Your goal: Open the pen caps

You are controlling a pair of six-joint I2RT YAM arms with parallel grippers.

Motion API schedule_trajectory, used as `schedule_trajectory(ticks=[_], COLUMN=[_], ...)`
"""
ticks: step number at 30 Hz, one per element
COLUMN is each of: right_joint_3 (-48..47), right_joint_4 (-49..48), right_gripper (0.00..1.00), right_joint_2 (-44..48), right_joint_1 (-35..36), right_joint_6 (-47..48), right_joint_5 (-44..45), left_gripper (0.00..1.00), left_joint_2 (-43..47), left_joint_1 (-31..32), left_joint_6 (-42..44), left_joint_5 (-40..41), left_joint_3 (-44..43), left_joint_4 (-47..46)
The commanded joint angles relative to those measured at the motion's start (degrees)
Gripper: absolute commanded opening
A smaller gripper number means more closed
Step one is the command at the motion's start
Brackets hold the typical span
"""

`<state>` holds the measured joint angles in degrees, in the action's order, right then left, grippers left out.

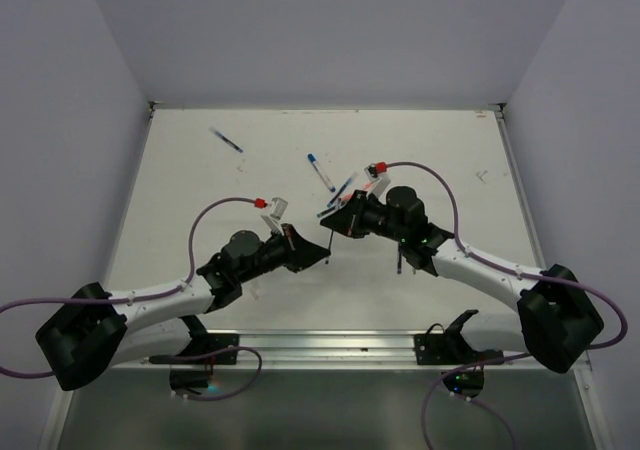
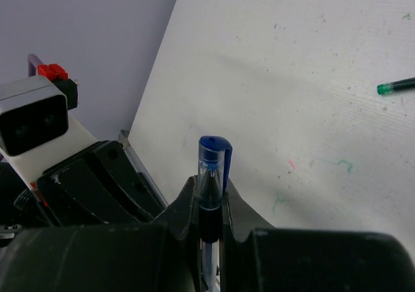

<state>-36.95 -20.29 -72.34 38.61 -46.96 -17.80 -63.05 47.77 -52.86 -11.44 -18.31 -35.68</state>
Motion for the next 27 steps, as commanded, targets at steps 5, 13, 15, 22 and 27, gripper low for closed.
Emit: schedule_trajectory(ticks=[5, 13, 15, 22, 27], right_joint_3=[-0.75, -4.54, -3.75, -0.58, -1.02], right_joint_4=[4.64, 20.12, 20.55, 14.07, 13.09], right_gripper=[0.00, 0.00, 0.00, 0.00, 0.00], right_joint_2=[2.54, 5.53, 6.68, 8.79, 7.91], right_joint_1=[-0.20, -0.20, -0.29, -0.12, -0.20], right_joint_6=[4.50, 22.34, 24.79, 22.27, 21.21], right_joint_5=[1.90, -9.69, -15.56, -26.74, -27.72], left_gripper=[0.37, 0.61, 0.59, 0.46, 0.43], left_joint_2=[1.69, 4.95, 5.39, 2.41, 0.56], left_joint_1=[0.92, -2.32, -4.77, -7.78, -7.69], left_joint_6=[3.89, 9.62, 9.27, 7.60, 6.28], left_joint_5=[3.00, 9.34, 6.72, -6.39, -10.61], left_joint_3=[-5.86, -16.31, -16.67, -13.96, -12.63], left_joint_4=[5.43, 24.16, 23.73, 10.91, 5.11])
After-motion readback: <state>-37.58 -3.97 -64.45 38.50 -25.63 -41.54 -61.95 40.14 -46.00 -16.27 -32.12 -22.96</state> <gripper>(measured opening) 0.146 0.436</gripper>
